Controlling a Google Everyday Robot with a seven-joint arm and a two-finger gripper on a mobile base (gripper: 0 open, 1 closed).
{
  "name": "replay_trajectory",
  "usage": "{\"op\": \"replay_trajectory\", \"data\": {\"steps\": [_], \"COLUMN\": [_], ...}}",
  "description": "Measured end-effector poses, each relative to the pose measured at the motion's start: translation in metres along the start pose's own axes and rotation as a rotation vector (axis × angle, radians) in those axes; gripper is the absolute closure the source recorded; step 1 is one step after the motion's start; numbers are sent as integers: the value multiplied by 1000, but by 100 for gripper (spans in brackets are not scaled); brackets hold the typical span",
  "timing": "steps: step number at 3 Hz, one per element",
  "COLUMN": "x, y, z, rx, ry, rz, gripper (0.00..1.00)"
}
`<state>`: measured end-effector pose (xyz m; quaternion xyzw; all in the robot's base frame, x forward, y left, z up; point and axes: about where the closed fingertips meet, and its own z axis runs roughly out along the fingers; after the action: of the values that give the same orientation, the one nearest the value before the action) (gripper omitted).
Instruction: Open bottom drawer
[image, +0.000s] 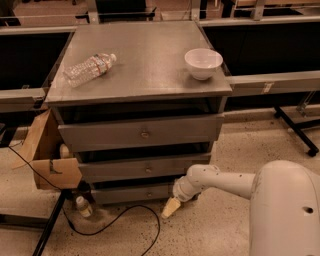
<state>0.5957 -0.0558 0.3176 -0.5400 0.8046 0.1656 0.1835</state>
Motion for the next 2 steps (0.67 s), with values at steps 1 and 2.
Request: {"op": "replay_trajectory", "data": {"steps": [1,2], "x": [1,5], "y": [-5,-18], "z": [16,52], "rx": [-7,-38], "ry": [5,49], "rz": [5,28], "gripper": [0,0]}}
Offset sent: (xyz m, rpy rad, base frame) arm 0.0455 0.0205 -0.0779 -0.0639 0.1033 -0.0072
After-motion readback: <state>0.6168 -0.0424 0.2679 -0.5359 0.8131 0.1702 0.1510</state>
